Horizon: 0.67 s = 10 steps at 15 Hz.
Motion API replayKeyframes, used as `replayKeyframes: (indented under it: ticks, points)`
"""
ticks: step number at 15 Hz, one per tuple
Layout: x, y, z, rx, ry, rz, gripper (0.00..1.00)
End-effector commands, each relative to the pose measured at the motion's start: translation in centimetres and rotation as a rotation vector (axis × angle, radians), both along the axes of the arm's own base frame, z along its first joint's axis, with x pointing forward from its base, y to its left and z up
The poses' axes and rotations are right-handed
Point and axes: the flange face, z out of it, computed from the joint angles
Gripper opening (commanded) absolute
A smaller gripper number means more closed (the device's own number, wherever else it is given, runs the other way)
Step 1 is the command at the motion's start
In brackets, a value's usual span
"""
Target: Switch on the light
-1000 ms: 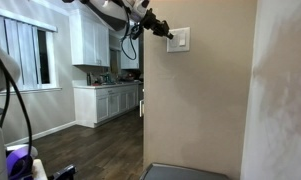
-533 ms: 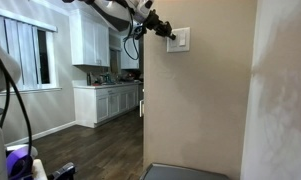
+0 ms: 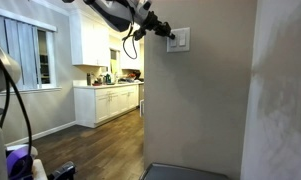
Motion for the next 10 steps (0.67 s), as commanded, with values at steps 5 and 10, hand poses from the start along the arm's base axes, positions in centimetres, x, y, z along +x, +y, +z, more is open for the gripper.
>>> replayKeyframes:
  ticks: [5,10]
  points:
    - [-0.9,0.1,-1.9,0.036,0.121,-0.039,0.00]
    - [-3.1,-0.7,-4.5,0.009,0.315,-0.112,0.00]
